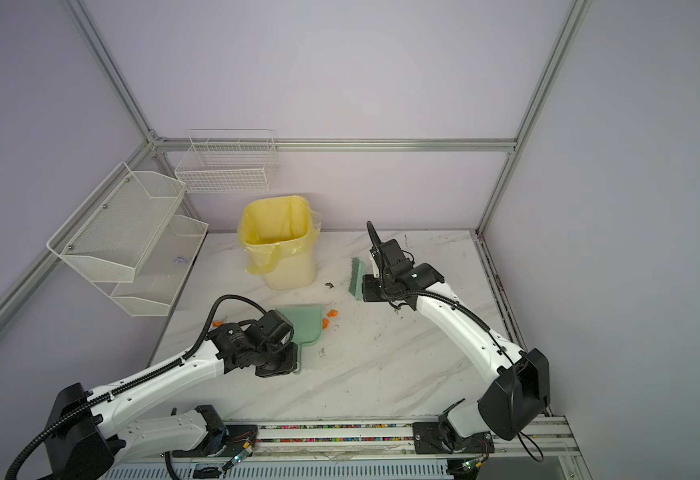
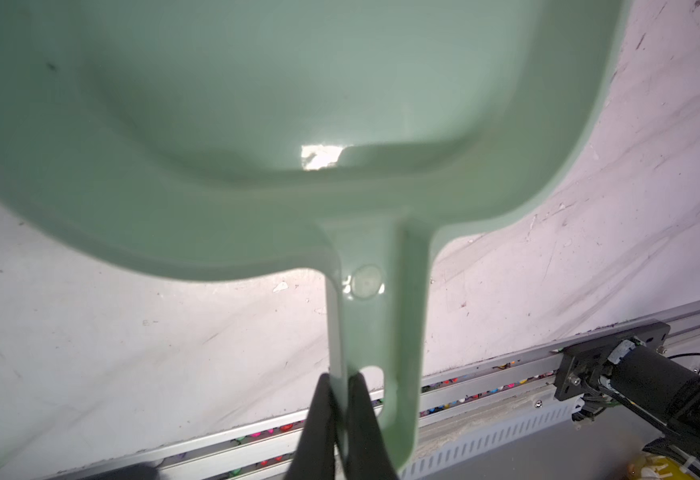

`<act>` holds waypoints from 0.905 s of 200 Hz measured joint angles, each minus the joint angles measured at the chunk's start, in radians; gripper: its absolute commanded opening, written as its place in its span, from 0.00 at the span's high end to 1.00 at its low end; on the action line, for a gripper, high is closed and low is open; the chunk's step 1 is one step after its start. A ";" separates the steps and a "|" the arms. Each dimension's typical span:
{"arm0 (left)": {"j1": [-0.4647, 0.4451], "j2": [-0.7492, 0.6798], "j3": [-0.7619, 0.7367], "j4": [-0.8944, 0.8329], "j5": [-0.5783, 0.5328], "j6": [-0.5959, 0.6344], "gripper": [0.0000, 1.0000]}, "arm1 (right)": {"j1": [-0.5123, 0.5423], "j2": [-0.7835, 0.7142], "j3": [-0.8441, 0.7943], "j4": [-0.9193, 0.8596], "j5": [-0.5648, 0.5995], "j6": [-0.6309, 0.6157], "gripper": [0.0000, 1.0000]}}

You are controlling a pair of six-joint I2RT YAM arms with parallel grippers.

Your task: Sweep away the paper scraps from the table

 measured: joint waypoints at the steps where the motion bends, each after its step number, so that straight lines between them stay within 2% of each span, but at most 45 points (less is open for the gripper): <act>1: -0.001 0.000 -0.001 0.000 0.001 0.000 1.00 | 0.000 0.003 0.002 -0.001 0.000 -0.002 1.00; 48: -0.028 0.000 -0.034 0.009 0.051 -0.008 1.00 | 0.000 0.143 0.070 -0.025 0.042 -0.080 1.00; 139: -0.037 0.098 -0.040 0.057 0.117 -0.005 1.00 | 0.003 0.184 0.097 -0.037 0.037 -0.151 1.00; 181: -0.037 0.140 -0.040 0.123 0.151 -0.012 1.00 | 0.039 0.212 0.134 -0.043 0.054 -0.165 1.00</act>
